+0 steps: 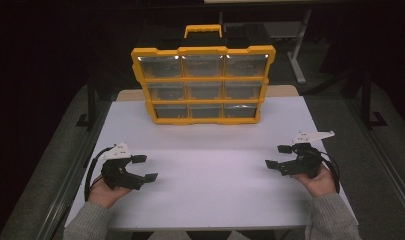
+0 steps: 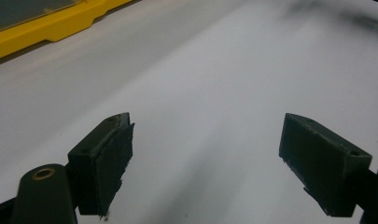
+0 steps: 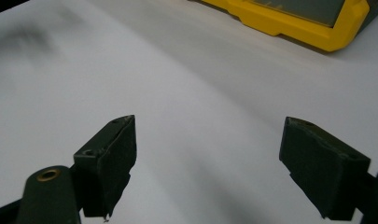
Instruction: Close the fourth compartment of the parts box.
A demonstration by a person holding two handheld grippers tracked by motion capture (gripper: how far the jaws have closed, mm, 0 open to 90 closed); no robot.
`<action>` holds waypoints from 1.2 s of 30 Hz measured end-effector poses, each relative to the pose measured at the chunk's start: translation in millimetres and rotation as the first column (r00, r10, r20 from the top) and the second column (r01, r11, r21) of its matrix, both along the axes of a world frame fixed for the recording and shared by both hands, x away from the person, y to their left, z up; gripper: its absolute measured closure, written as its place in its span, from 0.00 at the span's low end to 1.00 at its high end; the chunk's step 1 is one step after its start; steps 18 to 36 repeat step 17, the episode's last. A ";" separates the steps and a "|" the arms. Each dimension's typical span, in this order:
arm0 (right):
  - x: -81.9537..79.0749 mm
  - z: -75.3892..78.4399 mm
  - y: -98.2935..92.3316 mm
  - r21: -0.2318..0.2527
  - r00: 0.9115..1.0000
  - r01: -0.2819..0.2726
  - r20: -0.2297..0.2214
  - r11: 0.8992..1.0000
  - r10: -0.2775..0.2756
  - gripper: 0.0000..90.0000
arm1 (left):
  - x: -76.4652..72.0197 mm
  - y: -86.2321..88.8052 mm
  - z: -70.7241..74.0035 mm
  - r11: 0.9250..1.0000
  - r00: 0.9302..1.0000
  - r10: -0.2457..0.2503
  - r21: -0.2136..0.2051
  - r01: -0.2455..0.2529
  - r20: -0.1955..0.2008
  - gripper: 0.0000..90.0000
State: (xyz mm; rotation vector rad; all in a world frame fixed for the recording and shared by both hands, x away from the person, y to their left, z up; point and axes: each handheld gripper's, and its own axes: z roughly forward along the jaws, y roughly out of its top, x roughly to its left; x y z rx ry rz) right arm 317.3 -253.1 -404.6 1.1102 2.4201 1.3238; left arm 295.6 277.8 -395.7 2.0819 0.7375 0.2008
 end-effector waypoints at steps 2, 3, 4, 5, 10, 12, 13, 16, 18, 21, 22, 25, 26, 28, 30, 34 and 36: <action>-2.2 -2.0 -1.2 0.000 1.000 0.001 -0.006 1.000 -0.001 0.19 | -0.7 0.6 -0.8 1.000 1.000 0.002 0.000 -0.002 -0.004 0.19; -3.6 -3.0 -1.6 0.000 1.000 0.005 -0.008 1.000 -0.005 0.19 | -0.7 0.6 -0.8 1.000 1.000 0.002 0.000 -0.002 -0.004 0.19; -4.6 -4.1 -2.1 0.002 1.000 0.001 -0.005 1.000 -0.001 0.19 | -0.9 0.8 -1.4 1.000 1.000 0.000 0.001 0.000 -0.002 0.19; -6.1 -5.3 -2.5 0.000 1.000 0.001 -0.006 1.000 -0.001 0.19 | -0.7 1.0 -3.0 1.000 1.000 -0.004 0.001 0.004 0.000 0.19; -12.6 -8.2 -2.7 -0.008 1.000 0.003 -0.017 1.000 -0.003 0.18 | -2.4 -0.9 -5.1 1.000 1.000 -0.014 0.003 0.014 -0.010 0.19; -13.9 -8.2 -1.6 -0.014 1.000 0.000 -0.016 1.000 0.000 0.18 | -2.3 -1.5 -5.3 1.000 1.000 -0.023 0.007 0.023 -0.001 0.19; -14.2 -8.3 -1.1 -0.016 1.000 -0.001 -0.014 1.000 0.000 0.18 | -2.8 -2.5 -5.5 1.000 1.000 -0.025 0.007 0.025 0.001 0.19; -14.8 -9.3 1.4 -0.023 1.000 -0.003 -0.018 1.000 0.003 0.17 | -2.3 -3.1 -5.5 1.000 1.000 -0.029 0.006 0.029 0.004 0.19; -15.1 -8.9 2.0 -0.026 1.000 -0.005 -0.018 1.000 0.005 0.17 | -1.8 -2.9 -5.4 0.999 1.000 -0.031 0.009 0.031 0.006 0.19; -15.1 -8.9 2.0 -0.026 1.000 -0.005 -0.018 1.000 0.005 0.17 | -1.8 -2.9 -5.4 0.999 1.000 -0.031 0.009 0.031 0.006 0.19; -15.1 -8.9 2.0 -0.026 1.000 -0.005 -0.018 1.000 0.005 0.17 | -1.8 -2.9 -5.4 0.999 1.000 -0.031 0.009 0.031 0.006 0.19; -15.1 -8.9 2.0 -0.026 1.000 -0.005 -0.018 1.000 0.005 0.17 | -1.8 -2.9 -5.4 0.999 1.000 -0.031 0.009 0.031 0.006 0.19; -15.1 -8.9 2.0 -0.026 1.000 -0.005 -0.018 1.000 0.005 0.17 | -1.8 -2.9 -5.4 0.999 1.000 -0.031 0.009 0.031 0.006 0.19; -15.1 -8.9 2.0 -0.026 1.000 -0.005 -0.018 1.000 0.005 0.17 | -1.8 -2.9 -5.4 0.999 1.000 -0.031 0.009 0.031 0.006 0.19; -15.1 -8.9 2.0 -0.026 1.000 -0.005 -0.018 1.000 0.005 0.17 | -1.8 -2.9 -5.4 0.999 1.000 -0.031 0.009 0.031 0.006 0.19; -15.1 -8.9 2.0 -0.026 1.000 -0.005 -0.018 1.000 0.005 0.17 | -1.8 -2.9 -5.4 0.999 1.000 -0.031 0.009 0.031 0.006 0.19; -15.1 -8.9 2.0 -0.026 1.000 -0.005 -0.018 1.000 0.005 0.17 | -1.8 -2.9 -5.4 0.999 1.000 -0.031 0.009 0.031 0.006 0.19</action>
